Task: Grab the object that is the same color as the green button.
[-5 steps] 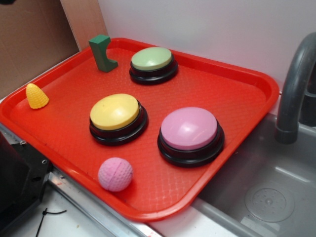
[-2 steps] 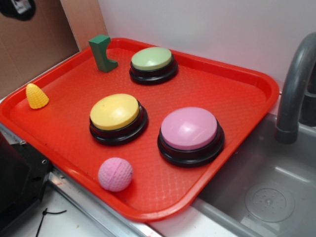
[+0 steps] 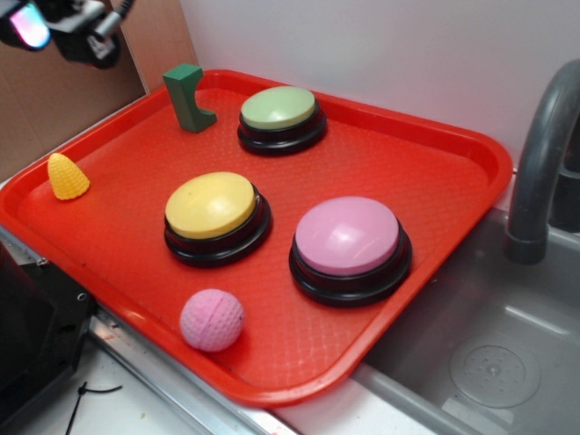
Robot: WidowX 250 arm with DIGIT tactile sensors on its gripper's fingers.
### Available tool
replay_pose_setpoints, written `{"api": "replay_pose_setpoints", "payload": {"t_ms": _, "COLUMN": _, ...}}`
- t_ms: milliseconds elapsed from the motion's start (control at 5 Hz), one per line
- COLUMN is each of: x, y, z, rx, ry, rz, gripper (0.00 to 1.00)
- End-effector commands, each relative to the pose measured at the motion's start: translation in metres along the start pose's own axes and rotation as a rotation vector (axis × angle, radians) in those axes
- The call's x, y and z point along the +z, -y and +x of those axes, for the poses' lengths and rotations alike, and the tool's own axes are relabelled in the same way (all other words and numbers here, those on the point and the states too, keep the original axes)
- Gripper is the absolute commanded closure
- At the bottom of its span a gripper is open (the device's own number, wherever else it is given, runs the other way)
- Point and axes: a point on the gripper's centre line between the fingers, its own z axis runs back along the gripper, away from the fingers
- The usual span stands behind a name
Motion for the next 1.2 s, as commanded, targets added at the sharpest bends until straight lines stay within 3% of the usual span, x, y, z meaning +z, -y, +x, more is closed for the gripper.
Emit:
{"api": "replay_pose_setpoints", "payload": {"t_ms": 0, "x": -0.034, "y": -0.029, "z": 0.04, "rx": 0.067, "ry": 0.138, "rz": 0.063, "gripper": 0.0}}
{"api": "replay_pose_setpoints", "payload": {"t_ms": 600, "x": -0.07, "y": -0.062, "z": 0.079, "rx": 0.119, "ry": 0.233, "rz": 0.019, "gripper": 0.0}}
{"api": "replay_pose_setpoints", "payload": {"t_ms": 1000, "x": -0.087, "y": -0.055, "z": 0.104, "rx": 0.07, "ry": 0.294, "rz": -0.066, "gripper": 0.0}}
